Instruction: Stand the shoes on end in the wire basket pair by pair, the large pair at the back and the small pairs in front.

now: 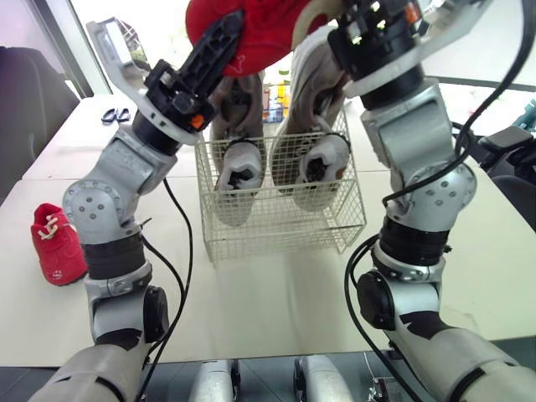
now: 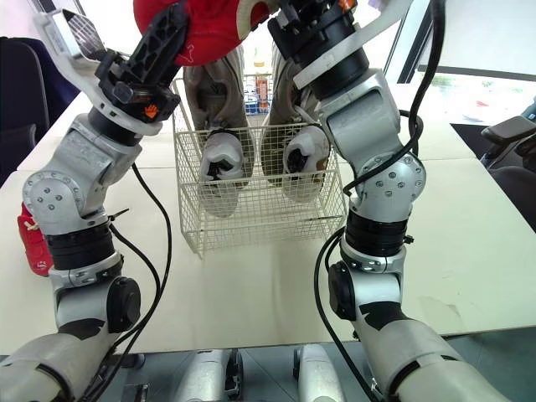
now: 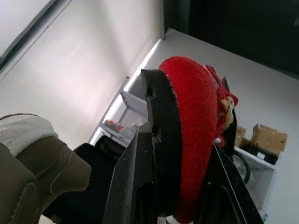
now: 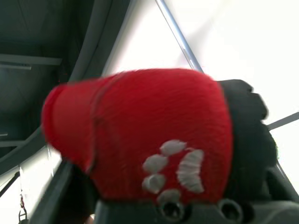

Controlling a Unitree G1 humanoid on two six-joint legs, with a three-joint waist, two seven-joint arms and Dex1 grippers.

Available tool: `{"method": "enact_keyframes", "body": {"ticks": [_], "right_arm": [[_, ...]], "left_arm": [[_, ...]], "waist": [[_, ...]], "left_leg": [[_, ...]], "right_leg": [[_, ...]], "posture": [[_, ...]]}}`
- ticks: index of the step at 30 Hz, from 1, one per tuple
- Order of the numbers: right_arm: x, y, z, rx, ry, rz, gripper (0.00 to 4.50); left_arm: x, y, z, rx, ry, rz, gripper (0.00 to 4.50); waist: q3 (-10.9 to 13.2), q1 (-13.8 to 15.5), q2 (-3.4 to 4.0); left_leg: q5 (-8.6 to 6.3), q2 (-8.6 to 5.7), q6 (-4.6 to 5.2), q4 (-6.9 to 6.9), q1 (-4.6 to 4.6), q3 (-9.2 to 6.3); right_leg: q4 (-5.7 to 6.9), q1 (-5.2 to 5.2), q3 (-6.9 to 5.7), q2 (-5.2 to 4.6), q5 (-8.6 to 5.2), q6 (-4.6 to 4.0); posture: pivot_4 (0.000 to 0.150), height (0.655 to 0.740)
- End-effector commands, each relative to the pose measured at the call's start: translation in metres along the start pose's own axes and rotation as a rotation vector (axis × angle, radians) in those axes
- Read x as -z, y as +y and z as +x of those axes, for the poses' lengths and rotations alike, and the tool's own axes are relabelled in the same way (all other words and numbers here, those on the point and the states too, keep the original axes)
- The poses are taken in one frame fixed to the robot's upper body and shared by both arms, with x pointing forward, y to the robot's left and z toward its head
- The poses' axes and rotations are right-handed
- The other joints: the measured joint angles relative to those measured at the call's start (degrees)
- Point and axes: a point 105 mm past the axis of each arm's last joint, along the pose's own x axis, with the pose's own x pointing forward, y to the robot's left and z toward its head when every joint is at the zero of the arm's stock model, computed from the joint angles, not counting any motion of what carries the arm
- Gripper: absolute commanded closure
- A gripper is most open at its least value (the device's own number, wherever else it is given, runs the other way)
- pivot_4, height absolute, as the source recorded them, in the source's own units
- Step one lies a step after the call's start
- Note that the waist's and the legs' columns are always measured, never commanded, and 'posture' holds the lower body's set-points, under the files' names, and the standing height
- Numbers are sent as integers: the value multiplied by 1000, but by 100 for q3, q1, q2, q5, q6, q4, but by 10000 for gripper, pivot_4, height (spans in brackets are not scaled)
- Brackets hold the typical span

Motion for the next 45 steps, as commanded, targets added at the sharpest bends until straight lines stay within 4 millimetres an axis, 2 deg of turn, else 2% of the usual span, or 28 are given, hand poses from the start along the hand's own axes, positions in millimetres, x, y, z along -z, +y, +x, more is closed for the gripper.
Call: {"method": "enact_keyframes", "body": {"ticks": [1,2,3,8,9,11,14,17,23,26,32,34,38,42,45], "right_arm": [[-7,20,2,-69,-14,-42,31921],[-7,21,2,-71,-9,-46,34916],[-6,21,2,-76,-2,-49,36373],[-14,23,0,-118,62,-163,36468],[-19,23,-1,-127,81,-199,36468],[-25,22,-2,-135,107,-240,36468],[-48,16,-7,-176,253,-433,36468],[-60,10,-20,-221,412,-551,36468],[-55,-21,-59,-274,672,-540,36468],[-46,-25,-71,-307,749,-514,36468],[-20,-29,-94,-381,878,-475,36468],[-20,-29,-95,-389,876,-461,36468],[-37,-28,-82,-371,786,-523,36468],[-53,-20,-70,-376,727,-595,36468],[-56,-13,-66,-396,728,-586,36468]], "left_arm": [[-1,-4,2,-2,14,58,37606],[2,-2,2,-13,29,67,32152],[4,0,2,-28,44,84,28674],[11,-1,-3,-84,143,195,2441],[13,-4,-6,-88,184,229,487],[17,-8,-10,-95,235,269,487],[16,-21,-26,-163,364,499,487],[16,-23,-41,-235,463,608,487],[17,-44,-63,-261,554,585,487],[22,-55,-76,-269,625,532,487],[23,-60,-98,-323,726,492,487],[23,-61,-102,-331,740,478,487],[19,-59,-107,-358,732,482,487],[20,-58,-108,-357,729,476,487],[21,-57,-108,-354,735,469,487]], "waist": [[0,-1,0],[0,-1,0],[0,-2,0],[1,1,0],[1,4,0],[1,3,1],[8,-7,1],[9,25,-2],[10,-13,-4],[12,-2,-1],[11,7,-2],[11,15,-2],[11,14,-2],[13,16,0],[14,7,-1]], "left_leg": [[0,0,0,0,0,0],[0,0,0,-1,0,0],[0,0,0,-1,0,0],[-1,0,1,-3,0,0],[-1,0,1,-4,-1,1],[-1,0,2,-7,1,0],[-1,0,2,-11,3,1],[-2,-1,4,-25,5,3],[-2,2,4,-58,30,4],[0,0,1,-81,29,9],[2,0,-2,-93,32,8],[2,-2,-3,-92,37,8],[2,-2,-3,-91,61,9],[1,-2,-3,-92,65,10],[1,-2,-3,-93,64,12]], "right_leg": [[0,0,0,0,0,0],[0,0,0,0,0,0],[0,0,0,0,0,0],[-5,0,1,0,-1,-1],[-6,-1,0,0,-1,-1],[-8,0,2,0,-1,-2],[-9,-2,4,0,-2,-5],[-27,-2,7,-2,-12,-24],[-65,19,13,-5,-11,-28],[-73,10,14,-16,-8,-26],[-80,9,5,-17,-8,-26],[-83,16,4,-18,-10,-31],[-95,47,3,-20,-11,-33],[-96,49,3,-21,-12,-33],[-96,48,4,-21,-11,-33]], "posture": [[1500,6609],[1500,6609],[1500,6609],[1500,6609],[1500,6609],[1500,6609],[1500,6609],[1500,6609],[1500,6609],[1500,6609],[1500,6609],[1500,6609],[1500,6609],[1500,6609],[1500,6609]]}}
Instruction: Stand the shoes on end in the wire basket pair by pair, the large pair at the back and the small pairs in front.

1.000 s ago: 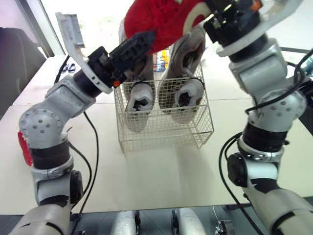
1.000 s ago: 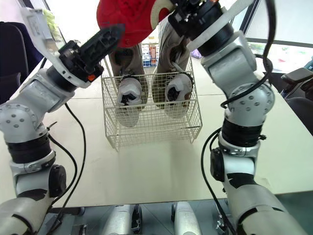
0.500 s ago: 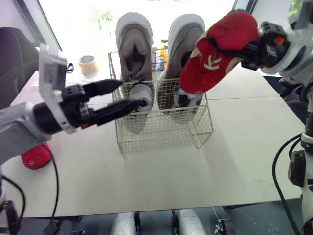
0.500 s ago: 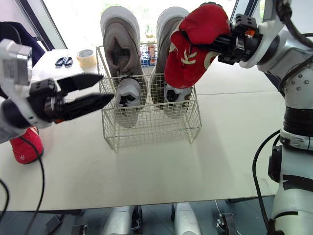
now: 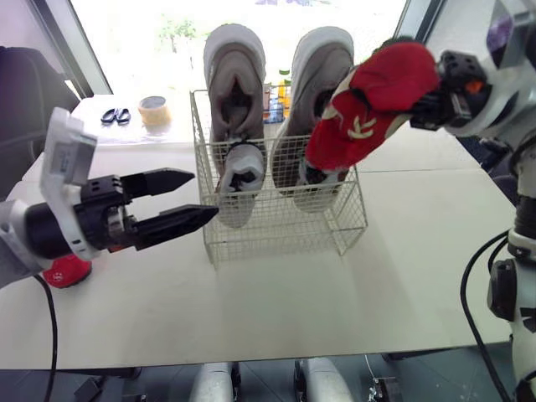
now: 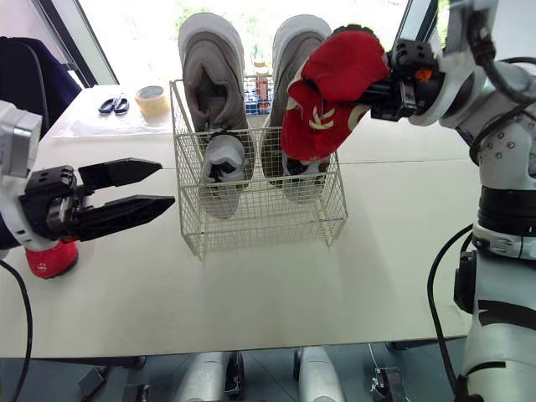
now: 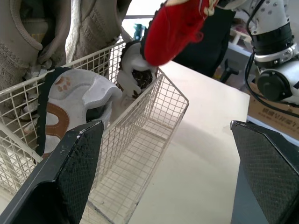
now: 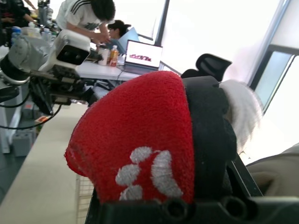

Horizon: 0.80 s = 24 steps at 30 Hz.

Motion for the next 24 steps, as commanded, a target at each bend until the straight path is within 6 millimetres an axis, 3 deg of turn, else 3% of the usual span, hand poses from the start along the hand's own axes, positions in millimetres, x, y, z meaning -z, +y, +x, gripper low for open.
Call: {"method": "enact_keyframes", "body": {"ticks": [1,6,10,24], "right_arm": [[-24,7,0,-26,-32,-48,36468],[-13,37,11,-174,33,71,36468],[0,45,13,-199,66,122,36468],[73,43,3,-188,227,170,36468]], "left_arm": [[-7,-1,-3,0,-21,33,487],[-4,-2,-1,36,6,26,487],[-1,-5,1,62,26,28,487],[2,-3,-2,61,38,20,487]], "waist": [[1,-4,1],[2,-5,3],[2,0,1],[3,3,0]], "left_leg": [[0,0,0,0,0,0],[0,1,0,-6,-1,1],[0,0,0,-6,1,1],[0,-1,0,-6,1,0]], "right_leg": [[0,0,0,0,0,0],[0,-3,0,0,0,0],[0,0,-1,-2,0,0],[-4,2,-2,0,1,2]], "posture": [[1500,6609],[1500,6609],[1500,6609],[1500,6609]]}}
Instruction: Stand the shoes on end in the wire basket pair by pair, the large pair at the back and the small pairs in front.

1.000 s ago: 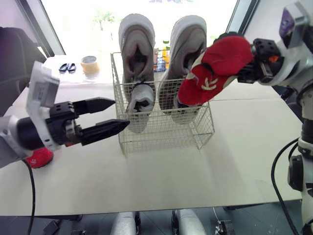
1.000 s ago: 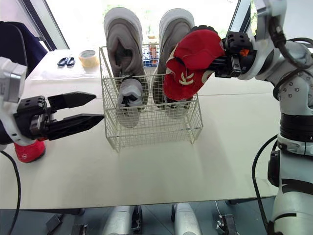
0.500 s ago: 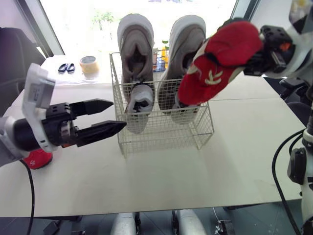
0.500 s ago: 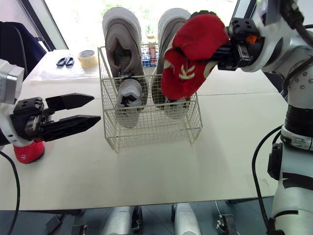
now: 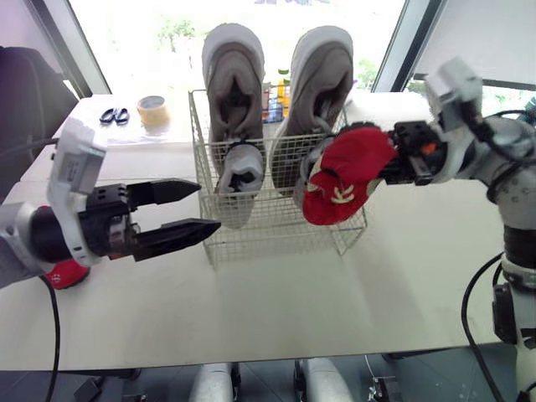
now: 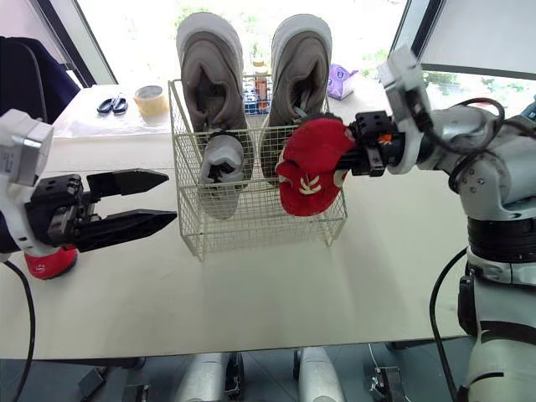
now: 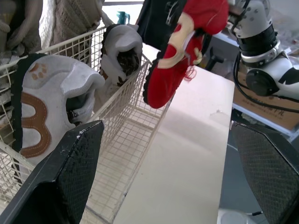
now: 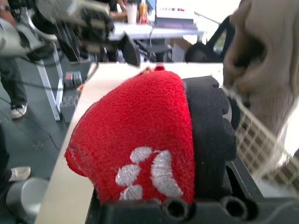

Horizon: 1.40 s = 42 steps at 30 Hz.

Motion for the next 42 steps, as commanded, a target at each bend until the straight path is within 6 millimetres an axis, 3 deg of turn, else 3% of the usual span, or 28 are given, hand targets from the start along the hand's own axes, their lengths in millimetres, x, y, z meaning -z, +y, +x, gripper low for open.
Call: {"method": "enact_keyframes", "body": {"ticks": [1,5,8,11,13,25,31,35,38,40,42], "right_arm": [[7,0,-1,-18,6,-34,36468],[27,-6,-1,-8,12,-3,36468],[37,-10,-5,9,20,21,23339],[37,-15,-8,36,14,21,7424],[34,-17,-10,53,7,14,135],[-12,7,-32,125,22,-12,135],[-43,5,-49,227,-19,-79,135],[-75,2,-53,235,-94,-140,135],[-88,9,-44,144,-105,-138,135],[-89,14,-37,82,-95,-129,135],[-84,21,-25,-3,-48,-131,135]], "left_arm": [[-6,0,-3,-6,-12,30,487],[-6,1,-4,-6,-11,29,487],[-6,1,-4,-6,-8,32,0],[-6,1,-5,-7,-6,34,0],[-6,1,-5,-8,-5,35,0],[-3,5,-9,-28,1,45,0],[-8,16,-16,-99,-30,29,0],[-44,53,-44,-359,-218,17,0],[-64,97,-80,-735,-284,50,0],[-71,113,-99,-886,-312,31,0],[-60,136,-130,-1134,-168,-17,0]], "waist": [[0,5,0],[-1,3,-1],[0,10,-1],[0,4,-1],[0,1,-1],[0,4,-1],[0,4,0],[1,-4,0],[0,-6,-1],[1,-5,-2],[5,-7,-15]], "left_leg": [[0,0,0,0,0,1],[0,0,0,0,2,0],[0,0,0,0,1,-1],[0,-1,0,0,1,0],[0,0,-1,1,2,0],[1,0,-1,1,8,-1],[0,0,-1,1,10,1],[0,2,-1,-1,10,2],[0,2,0,-3,14,2],[-1,1,2,-4,15,3],[-1,1,2,-5,15,5]], "right_leg": [[0,-1,0,-1,0,0],[0,4,-1,0,0,0],[0,2,-1,1,0,1],[0,3,0,0,1,1],[1,3,0,1,1,1],[1,9,-1,-1,0,0],[1,9,1,-1,0,-1],[2,4,3,-1,0,-1],[4,6,2,0,0,0],[4,8,2,0,1,1],[3,8,3,-1,2,3]], "posture": [[1500,6609],[1500,6609],[1500,6609],[1500,6609],[1500,6609],[1500,6609],[1500,6609],[1500,6609],[1500,6609],[1500,6609],[1500,6609]]}}
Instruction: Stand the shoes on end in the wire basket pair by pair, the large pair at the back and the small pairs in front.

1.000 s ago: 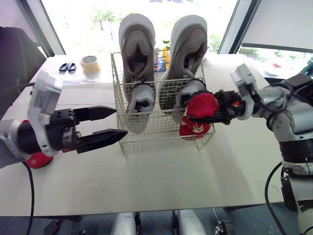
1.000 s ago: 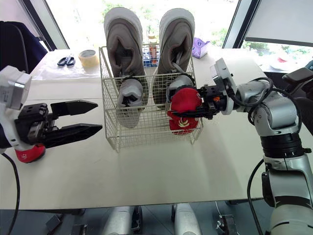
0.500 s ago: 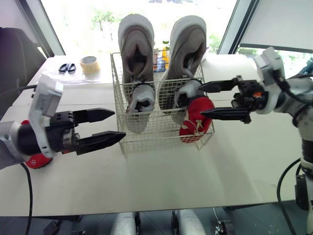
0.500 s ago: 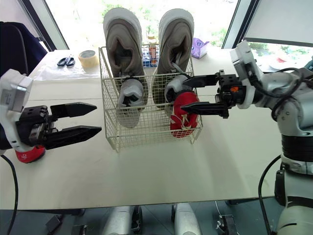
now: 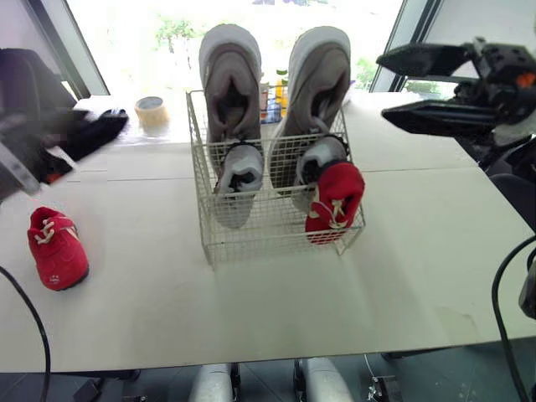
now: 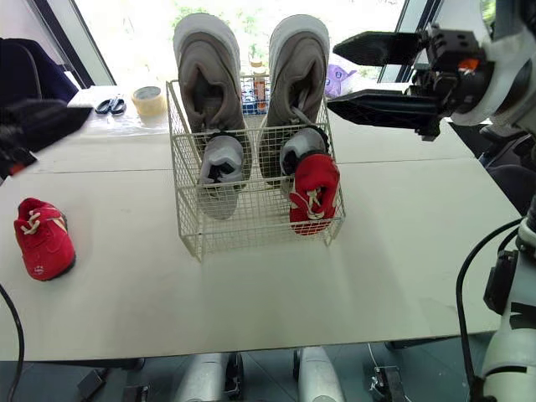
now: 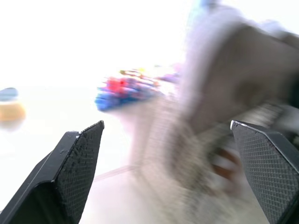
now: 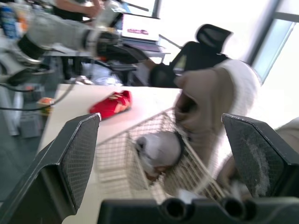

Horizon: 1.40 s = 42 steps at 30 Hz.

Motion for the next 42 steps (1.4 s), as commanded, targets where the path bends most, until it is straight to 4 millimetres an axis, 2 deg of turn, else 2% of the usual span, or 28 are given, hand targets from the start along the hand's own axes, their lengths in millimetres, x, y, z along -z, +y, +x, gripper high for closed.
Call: {"method": "enact_keyframes", "body": {"ticks": [1,3,7,11,15,22,28,33,34,37,42], "right_arm": [[0,17,15,-151,59,-33,135],[8,18,20,-192,108,-57,135],[17,15,21,-216,159,-69,135],[24,11,22,-231,182,-80,135],[29,11,22,-235,197,-79,135],[27,17,18,-237,214,-75,135],[28,20,12,-201,219,-57,135],[31,22,8,-163,220,-44,135],[31,23,7,-159,219,-41,0],[32,24,5,-139,217,-36,0],[33,24,2,-110,214,-25,0]], "left_arm": [[-8,67,-20,-455,176,113,0],[-8,97,-43,-680,320,128,0],[-3,114,-70,-835,463,90,0],[30,126,-91,-896,581,-4,0],[56,136,-104,-945,619,-75,0],[92,140,-96,-926,675,-156,0],[120,142,-76,-858,769,-195,0],[141,155,-72,-862,841,-254,0],[143,157,-73,-864,850,-254,5329],[149,160,-70,-852,876,-246,17708],[152,160,-60,-823,888,-226,44517]], "waist": [[7,-28,-21],[8,-39,-21],[8,-2,-21],[7,14,-26],[5,-3,-31],[3,19,-35],[-3,13,-44],[-3,0,-44],[-3,-2,-43],[-4,-4,-43],[-4,-11,-41]], "left_leg": [[0,0,0,0,0,1],[0,1,0,-3,-3,4],[0,1,0,-9,-5,12],[1,0,-3,-4,-7,10],[2,2,-6,-3,-8,9],[6,1,-13,-3,-8,2],[6,-2,-13,-1,-8,-2],[6,-2,-13,-2,-8,1],[6,-2,-13,-2,-8,2],[6,-2,-13,-2,-8,3],[6,-2,-12,-2,-4,4]], "right_leg": [[1,-2,0,0,0,1],[0,-9,1,2,2,4],[1,-18,2,-5,2,5],[2,-35,-4,-10,0,2],[6,-17,-3,-9,3,6],[7,-13,-7,-18,5,9],[6,-7,-11,-18,2,3],[7,-10,-13,-14,4,5],[7,-11,-12,-13,7,11],[7,-10,-12,-13,8,14],[14,-11,-10,-12,9,14]], "posture": [[1500,6609],[1500,6609],[1500,6609],[1500,6609],[1500,6609],[1500,6609],[1500,6609],[1500,6609],[1500,6609],[1500,6609],[1500,6609]]}}
